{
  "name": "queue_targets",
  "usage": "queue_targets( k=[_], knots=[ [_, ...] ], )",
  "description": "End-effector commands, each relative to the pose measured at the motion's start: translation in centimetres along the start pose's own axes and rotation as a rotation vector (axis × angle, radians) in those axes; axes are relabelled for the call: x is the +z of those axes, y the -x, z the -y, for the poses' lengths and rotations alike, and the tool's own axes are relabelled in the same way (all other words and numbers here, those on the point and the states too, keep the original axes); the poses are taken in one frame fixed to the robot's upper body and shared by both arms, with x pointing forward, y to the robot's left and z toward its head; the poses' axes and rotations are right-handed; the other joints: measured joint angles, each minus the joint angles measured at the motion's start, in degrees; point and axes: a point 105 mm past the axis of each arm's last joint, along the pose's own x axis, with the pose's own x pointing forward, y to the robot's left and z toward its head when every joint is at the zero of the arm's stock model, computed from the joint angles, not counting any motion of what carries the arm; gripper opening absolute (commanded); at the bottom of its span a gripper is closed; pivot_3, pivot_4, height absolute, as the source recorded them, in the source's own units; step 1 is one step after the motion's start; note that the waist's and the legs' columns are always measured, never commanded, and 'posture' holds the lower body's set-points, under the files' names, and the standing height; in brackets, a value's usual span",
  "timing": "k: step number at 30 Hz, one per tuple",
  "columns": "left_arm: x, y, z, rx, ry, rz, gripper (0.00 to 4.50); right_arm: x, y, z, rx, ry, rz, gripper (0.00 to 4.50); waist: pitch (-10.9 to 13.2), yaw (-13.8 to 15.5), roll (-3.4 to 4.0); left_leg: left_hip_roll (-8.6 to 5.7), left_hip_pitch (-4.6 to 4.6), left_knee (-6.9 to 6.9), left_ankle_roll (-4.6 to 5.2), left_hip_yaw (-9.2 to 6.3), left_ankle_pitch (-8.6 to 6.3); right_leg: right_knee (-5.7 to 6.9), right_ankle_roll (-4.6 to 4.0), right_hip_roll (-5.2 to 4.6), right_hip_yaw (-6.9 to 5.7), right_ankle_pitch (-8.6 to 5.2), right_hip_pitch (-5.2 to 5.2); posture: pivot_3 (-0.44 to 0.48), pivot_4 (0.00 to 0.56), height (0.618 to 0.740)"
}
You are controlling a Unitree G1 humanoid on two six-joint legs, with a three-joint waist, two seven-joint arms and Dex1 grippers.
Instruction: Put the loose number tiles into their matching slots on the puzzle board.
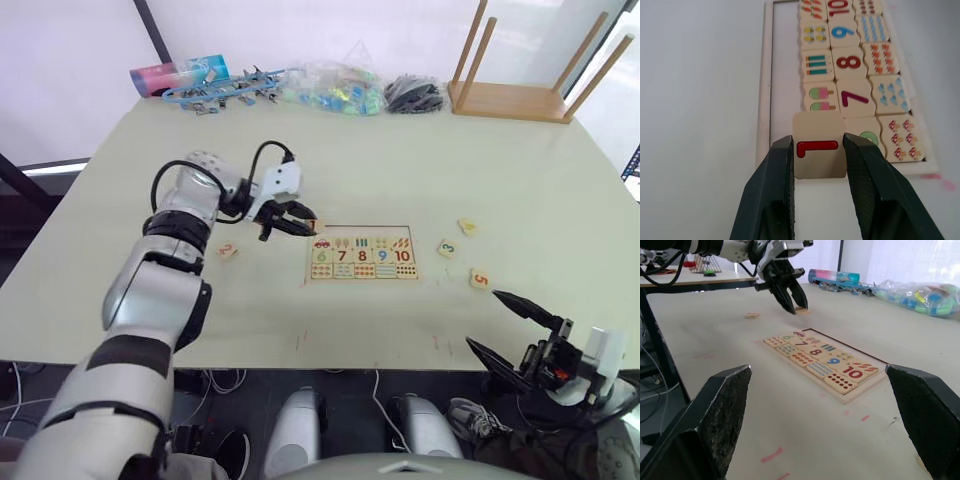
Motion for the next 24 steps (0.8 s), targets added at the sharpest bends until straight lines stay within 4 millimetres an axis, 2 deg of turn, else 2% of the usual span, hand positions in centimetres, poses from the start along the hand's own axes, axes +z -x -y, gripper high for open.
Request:
queue_targets(
  k=[1, 10, 24],
  knots=[
    [0.7, 0.2, -1.3, 0.073, -0.048, -0.029, 0.94, 1.0, 0.0, -0.3, -0.013, 0.048, 0.027, 4.50, 0.00, 0.02, 0.00, 0.00, -0.02, 0.02, 0.02, -0.01, -0.01, 0.00, 0.00, 0.00, 0.00, 0.00, 0.00, 0.000, 0.150, 0.737],
    [1.0, -1.4, -2.2, 0.136, -0.052, -0.053, 0.94, 1.0, 0.0, -0.4, -0.037, 0.058, 0.026, 4.50, 0.01, -0.14, -0.01, 0.00, -0.17, 0.26, 0.18, -0.01, -0.12, 0.00, -0.02, 0.00, 0.01, 0.04, -0.02, 0.000, 0.150, 0.737],
    [1.0, -2.2, -1.7, 0.101, -0.045, -0.052, 0.94, 1.2, -0.1, -0.4, -0.029, 0.060, 0.024, 4.50, 0.01, -0.32, -0.01, 0.00, -0.21, 0.31, 0.20, -0.01, -0.13, 0.01, -0.16, 0.00, 0.01, 0.15, -0.02, 0.000, 0.150, 0.737]
  ],
)
